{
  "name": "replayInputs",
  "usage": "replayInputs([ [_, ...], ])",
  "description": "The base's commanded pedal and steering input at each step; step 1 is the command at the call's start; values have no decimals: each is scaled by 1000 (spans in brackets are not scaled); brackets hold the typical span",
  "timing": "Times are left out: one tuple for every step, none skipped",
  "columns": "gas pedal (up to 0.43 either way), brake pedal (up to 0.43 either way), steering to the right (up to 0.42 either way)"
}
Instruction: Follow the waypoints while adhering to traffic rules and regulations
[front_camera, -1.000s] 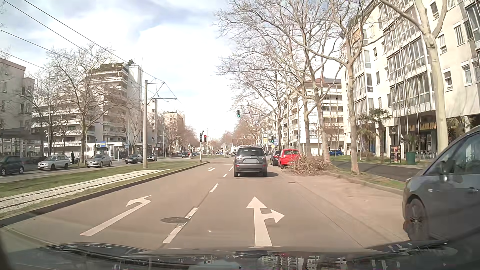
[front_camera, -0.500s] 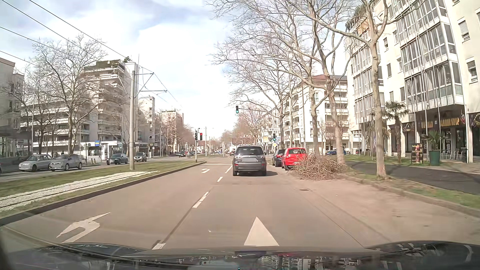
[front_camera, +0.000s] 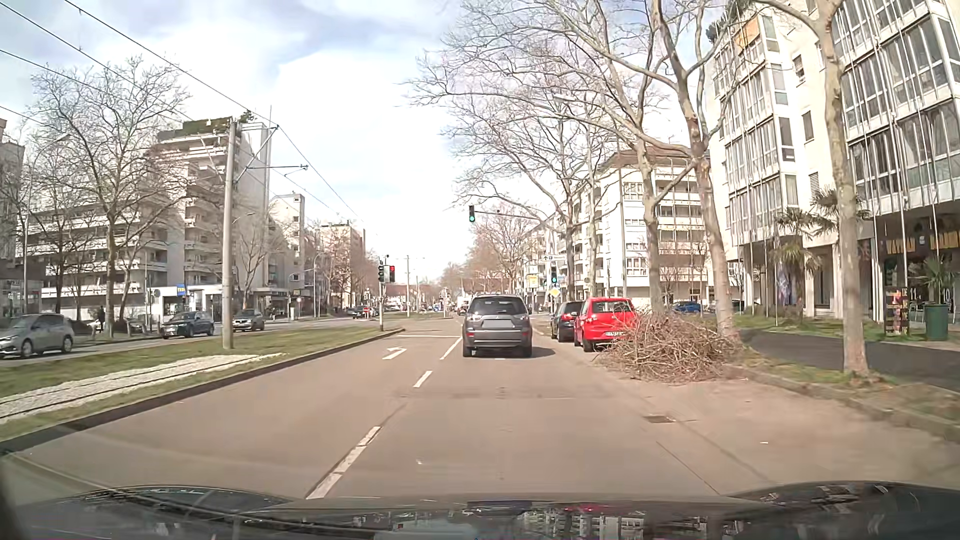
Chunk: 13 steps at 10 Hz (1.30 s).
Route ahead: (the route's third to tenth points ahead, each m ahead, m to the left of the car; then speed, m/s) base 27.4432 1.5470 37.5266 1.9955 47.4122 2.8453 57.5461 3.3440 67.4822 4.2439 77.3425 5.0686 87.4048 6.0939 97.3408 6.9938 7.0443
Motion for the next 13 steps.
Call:
replayInputs([
  [157, 0, 1],
  [150, 0, 1],
  [150, 0, 1],
  [118, 0, 2],
  [87, 0, 2],
  [79, 0, 1],
  [79, 0, 1],
  [79, 0, 1],
  [87, 0, 0],
  [87, 0, -1],
  [87, 0, -3],
  [87, 0, -3],
  [59, 0, -3],
])
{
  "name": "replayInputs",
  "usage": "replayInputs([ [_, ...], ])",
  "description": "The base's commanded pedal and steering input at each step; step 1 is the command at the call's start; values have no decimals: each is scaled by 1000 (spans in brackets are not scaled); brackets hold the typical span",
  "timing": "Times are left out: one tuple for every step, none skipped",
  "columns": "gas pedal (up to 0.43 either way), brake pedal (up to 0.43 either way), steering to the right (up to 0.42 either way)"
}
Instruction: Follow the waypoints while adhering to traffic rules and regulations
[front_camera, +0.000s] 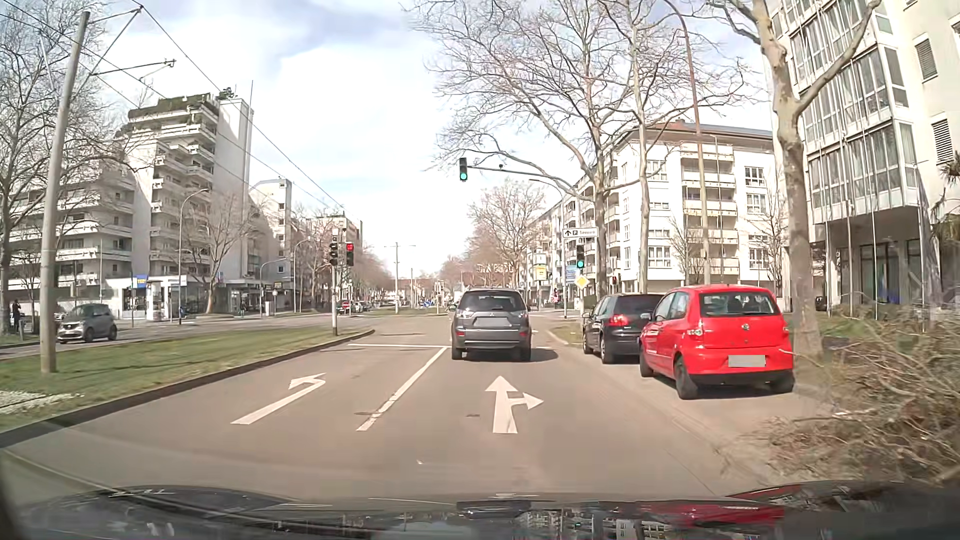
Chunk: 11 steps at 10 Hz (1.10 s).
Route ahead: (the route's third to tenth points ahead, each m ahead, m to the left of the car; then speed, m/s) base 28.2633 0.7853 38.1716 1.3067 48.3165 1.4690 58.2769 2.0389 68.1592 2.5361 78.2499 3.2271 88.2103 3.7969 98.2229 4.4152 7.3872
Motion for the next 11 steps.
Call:
replayInputs([
  [0, 0, -3],
  [0, 0, -3],
  [0, 0, -4],
  [0, 0, -4],
  [0, 0, -3],
  [0, 0, -4],
  [0, 0, -4],
  [0, 0, -4],
  [0, 0, -4],
  [0, 0, -4],
  [0, 0, -4],
])
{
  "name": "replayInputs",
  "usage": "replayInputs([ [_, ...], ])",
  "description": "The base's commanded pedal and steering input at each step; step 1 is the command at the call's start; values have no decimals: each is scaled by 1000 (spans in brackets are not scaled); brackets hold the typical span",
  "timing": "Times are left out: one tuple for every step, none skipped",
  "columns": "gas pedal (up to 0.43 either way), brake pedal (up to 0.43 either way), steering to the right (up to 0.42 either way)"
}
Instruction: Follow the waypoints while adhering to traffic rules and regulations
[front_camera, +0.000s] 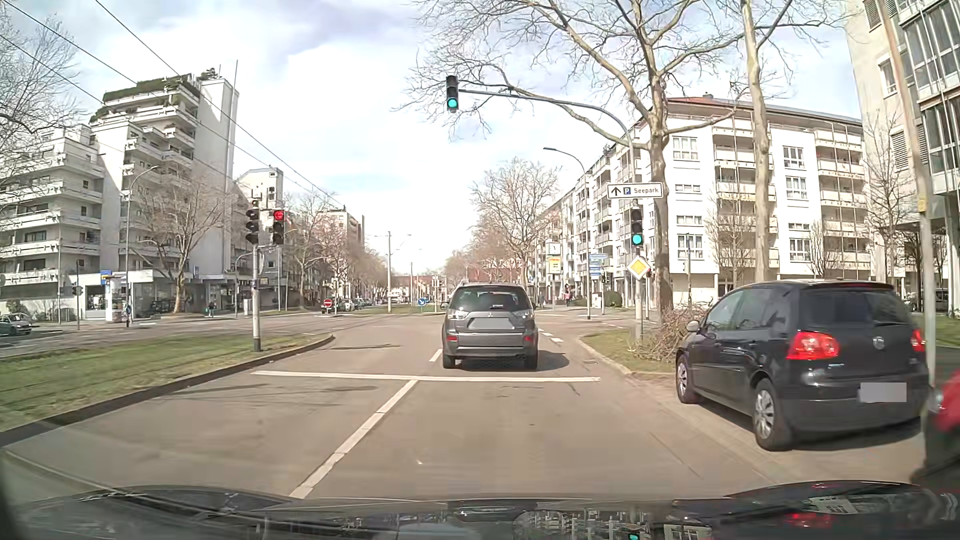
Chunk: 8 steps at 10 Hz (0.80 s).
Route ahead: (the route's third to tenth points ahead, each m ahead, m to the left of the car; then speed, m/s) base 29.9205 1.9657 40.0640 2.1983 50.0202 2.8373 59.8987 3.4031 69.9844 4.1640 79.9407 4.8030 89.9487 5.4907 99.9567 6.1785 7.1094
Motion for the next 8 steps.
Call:
replayInputs([
  [0, 0, -3],
  [0, 0, -4],
  [0, 0, -4],
  [0, 0, -4],
  [0, 0, -4],
  [0, 0, -4],
  [0, 0, -4],
  [0, 0, -4],
])
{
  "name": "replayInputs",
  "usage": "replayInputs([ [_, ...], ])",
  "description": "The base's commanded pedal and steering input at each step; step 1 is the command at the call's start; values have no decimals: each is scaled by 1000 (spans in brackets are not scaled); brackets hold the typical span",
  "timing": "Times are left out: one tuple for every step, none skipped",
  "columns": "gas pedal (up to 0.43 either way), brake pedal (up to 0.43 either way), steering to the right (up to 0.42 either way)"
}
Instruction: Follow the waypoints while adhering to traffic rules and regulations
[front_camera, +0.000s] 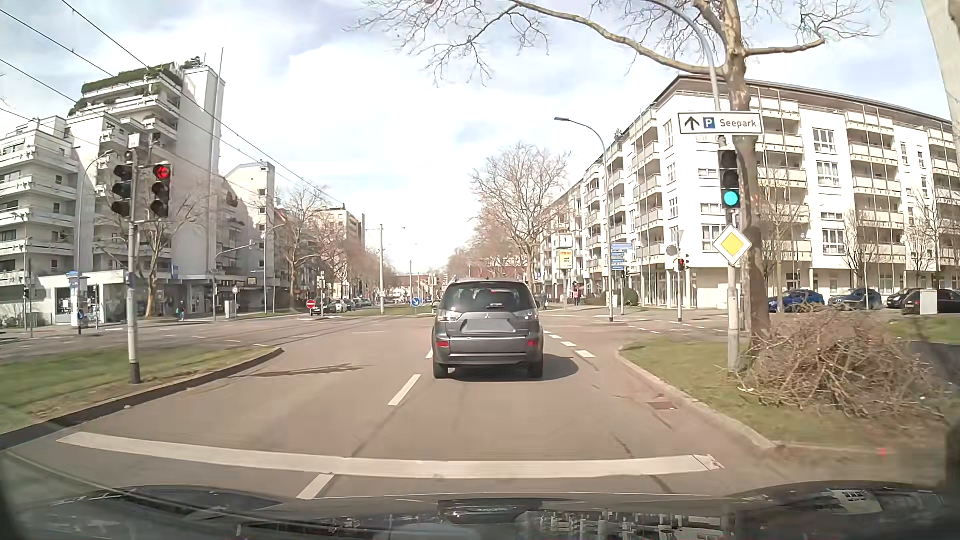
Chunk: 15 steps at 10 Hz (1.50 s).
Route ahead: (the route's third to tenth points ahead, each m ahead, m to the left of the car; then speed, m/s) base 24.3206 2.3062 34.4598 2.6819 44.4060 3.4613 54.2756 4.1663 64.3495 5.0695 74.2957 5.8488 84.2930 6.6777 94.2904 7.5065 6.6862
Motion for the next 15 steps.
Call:
replayInputs([
  [0, 0, -3],
  [0, 0, -4],
  [0, 0, -4],
  [0, 0, -5],
  [0, 0, -7],
  [0, 0, -7],
  [0, 0, -7],
  [0, 0, -7],
  [0, 0, -10],
  [0, 0, -12],
  [0, 0, -15],
  [0, 0, -17],
  [0, 30, -21],
  [0, 85, -23],
  [0, 134, -22],
])
